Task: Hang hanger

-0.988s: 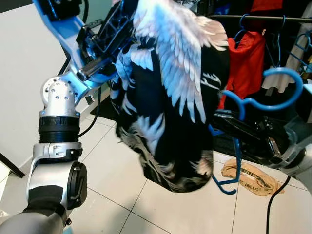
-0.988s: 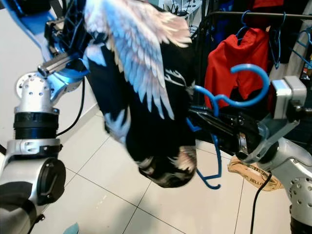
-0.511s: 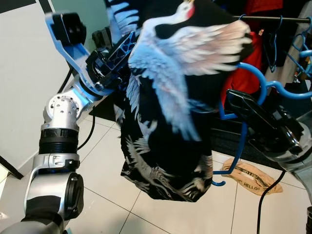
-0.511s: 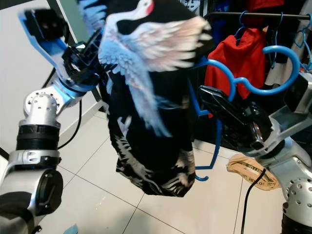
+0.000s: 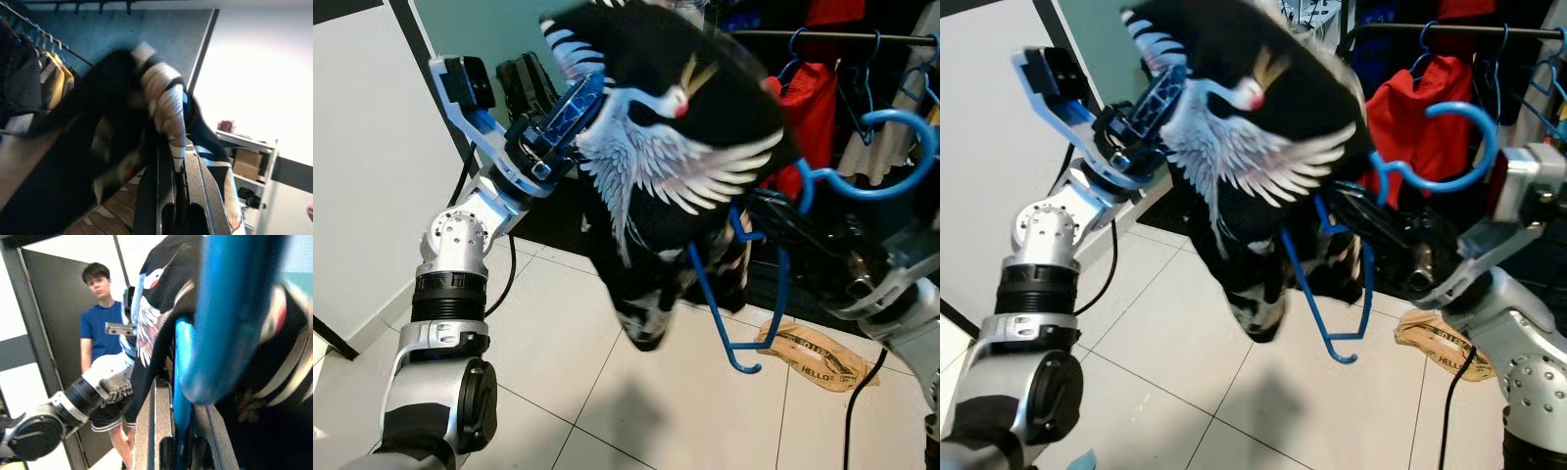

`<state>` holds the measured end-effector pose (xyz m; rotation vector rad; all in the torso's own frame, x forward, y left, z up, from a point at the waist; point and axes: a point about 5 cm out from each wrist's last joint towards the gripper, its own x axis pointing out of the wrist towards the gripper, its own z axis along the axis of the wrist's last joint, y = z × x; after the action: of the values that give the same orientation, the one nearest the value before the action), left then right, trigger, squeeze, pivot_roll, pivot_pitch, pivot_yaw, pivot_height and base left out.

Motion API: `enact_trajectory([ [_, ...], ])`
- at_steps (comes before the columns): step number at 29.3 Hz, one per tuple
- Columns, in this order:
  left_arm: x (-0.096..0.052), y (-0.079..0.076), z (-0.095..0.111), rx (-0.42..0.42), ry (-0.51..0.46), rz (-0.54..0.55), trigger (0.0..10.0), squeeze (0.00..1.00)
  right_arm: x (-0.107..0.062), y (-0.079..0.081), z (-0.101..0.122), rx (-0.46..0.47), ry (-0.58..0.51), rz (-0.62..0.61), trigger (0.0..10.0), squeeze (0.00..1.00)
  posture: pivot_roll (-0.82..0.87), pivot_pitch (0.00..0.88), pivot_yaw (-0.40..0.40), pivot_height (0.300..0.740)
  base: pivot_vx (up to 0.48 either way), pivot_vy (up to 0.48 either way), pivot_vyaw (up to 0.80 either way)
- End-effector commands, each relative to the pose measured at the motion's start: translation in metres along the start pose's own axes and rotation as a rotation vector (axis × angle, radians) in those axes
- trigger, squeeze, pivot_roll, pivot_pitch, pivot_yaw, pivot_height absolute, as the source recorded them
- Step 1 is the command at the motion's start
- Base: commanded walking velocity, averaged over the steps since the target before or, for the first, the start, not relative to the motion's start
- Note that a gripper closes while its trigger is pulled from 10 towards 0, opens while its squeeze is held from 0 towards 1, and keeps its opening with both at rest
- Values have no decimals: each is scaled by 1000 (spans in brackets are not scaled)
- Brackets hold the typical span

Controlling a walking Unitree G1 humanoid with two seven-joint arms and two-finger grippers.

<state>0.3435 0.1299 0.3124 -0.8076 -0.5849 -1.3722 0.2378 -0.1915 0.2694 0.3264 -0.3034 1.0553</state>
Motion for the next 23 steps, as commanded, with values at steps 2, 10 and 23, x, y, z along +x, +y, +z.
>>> enact_trajectory([
  [2, 8, -7, 13, 46, -44, -37, 10000, 0, -2, -4, -9, 10, 61, -37, 10000, 0, -69, 35, 94, 740, 0, 0, 0],
  [10, 14, -12, 14, 45, -54, -63, 10000, 0, -6, -12, -10, 1, 75, -100, 10000, 0, -70, 30, 94, 740, 0, 0, 0],
  [23, 8, 15, 33, 132, -141, 219, 10000, 0, -12, 16, 12, -2, -63, 118, 10000, 0, -65, 26, 100, 740, 0, 0, 0],
])
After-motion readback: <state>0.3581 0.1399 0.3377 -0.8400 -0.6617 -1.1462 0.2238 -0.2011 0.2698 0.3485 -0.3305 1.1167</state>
